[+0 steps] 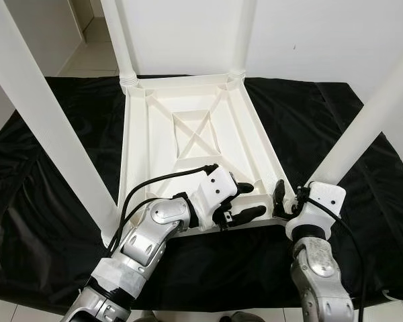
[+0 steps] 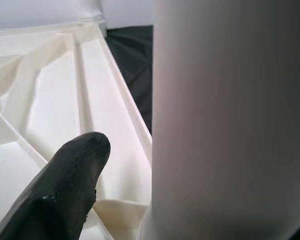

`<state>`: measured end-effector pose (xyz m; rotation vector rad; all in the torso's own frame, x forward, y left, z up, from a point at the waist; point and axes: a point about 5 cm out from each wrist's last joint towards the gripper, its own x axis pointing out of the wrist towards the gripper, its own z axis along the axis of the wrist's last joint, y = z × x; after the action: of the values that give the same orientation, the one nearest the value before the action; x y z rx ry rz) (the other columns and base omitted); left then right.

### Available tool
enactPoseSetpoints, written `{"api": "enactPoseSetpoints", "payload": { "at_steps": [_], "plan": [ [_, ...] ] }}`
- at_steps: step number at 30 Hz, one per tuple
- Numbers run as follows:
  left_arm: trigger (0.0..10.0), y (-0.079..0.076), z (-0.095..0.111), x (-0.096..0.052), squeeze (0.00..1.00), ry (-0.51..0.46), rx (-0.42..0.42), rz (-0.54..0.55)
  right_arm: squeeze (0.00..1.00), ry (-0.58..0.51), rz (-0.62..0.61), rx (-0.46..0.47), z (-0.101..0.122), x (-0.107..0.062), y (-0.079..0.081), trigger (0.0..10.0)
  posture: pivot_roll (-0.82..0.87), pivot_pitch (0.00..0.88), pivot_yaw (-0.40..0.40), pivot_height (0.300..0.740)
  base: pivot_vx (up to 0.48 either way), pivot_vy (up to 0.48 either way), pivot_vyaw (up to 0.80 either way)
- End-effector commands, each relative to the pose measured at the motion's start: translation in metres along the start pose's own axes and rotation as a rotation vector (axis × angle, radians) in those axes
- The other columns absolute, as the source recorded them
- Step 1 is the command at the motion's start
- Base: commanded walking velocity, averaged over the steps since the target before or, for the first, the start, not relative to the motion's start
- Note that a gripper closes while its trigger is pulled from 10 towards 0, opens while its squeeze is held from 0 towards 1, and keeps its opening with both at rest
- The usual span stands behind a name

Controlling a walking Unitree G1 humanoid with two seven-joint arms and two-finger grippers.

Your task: Building children table

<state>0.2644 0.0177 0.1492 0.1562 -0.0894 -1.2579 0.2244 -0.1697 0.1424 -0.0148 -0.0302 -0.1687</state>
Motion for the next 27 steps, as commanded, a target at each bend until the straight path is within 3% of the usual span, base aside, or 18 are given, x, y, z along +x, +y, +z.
{"api": "enactPoseSetpoints", "payload": {
  "at_steps": [1, 9, 15, 16, 19, 20, 27],
  "plan": [
    [10.0, -0.003, 0.000, 0.000, 0.00, 0.000, 0.008, -0.033, 0.00, 0.004, 0.037, 0.003, 0.000, -0.001, -0.003, 10.0, -0.08, 0.008, 0.009, 0.740, 0.000, 0.000, 0.00],
    [10.0, -0.002, 0.001, 0.002, 0.00, -0.003, 0.018, -0.038, 0.00, 0.006, 0.324, -0.151, -0.006, 0.002, -0.023, 10.0, -0.08, 0.000, 0.014, 0.740, 0.000, 0.000, 0.00],
    [10.0, -0.002, 0.002, 0.004, 0.00, -0.004, 0.022, -0.042, 0.00, 0.020, 0.439, -0.205, -0.010, 0.009, -0.027, 10.0, -0.08, 0.000, 0.018, 0.740, 0.000, 0.000, 0.00],
    [10.0, -0.002, 0.002, 0.004, 0.00, -0.004, 0.029, -0.045, 0.00, 0.030, 0.495, -0.219, -0.012, 0.011, -0.026, 8.3, -0.07, 0.000, 0.017, 0.740, 0.000, 0.000, 0.00],
    [10.0, -0.002, 0.002, 0.004, 0.00, -0.004, 0.029, -0.045, 0.00, 0.030, 0.495, -0.219, -0.012, 0.011, -0.026, 8.3, -0.07, 0.000, 0.017, 0.740, 0.000, 0.000, 0.00],
    [10.0, -0.003, 0.002, 0.004, 0.00, -0.004, 0.035, -0.048, 0.00, 0.041, 0.535, -0.226, -0.013, 0.013, -0.025, 0.5, -0.07, 0.000, 0.014, 0.740, 0.000, 0.000, 0.00],
    [10.0, -0.003, 0.002, 0.006, 0.00, -0.006, 0.044, -0.045, 0.00, 0.068, 0.587, -0.216, -0.018, 0.012, -0.023, 0.0, -0.07, 0.000, 0.006, 0.740, 0.000, 0.000, 0.00]
  ]
}}
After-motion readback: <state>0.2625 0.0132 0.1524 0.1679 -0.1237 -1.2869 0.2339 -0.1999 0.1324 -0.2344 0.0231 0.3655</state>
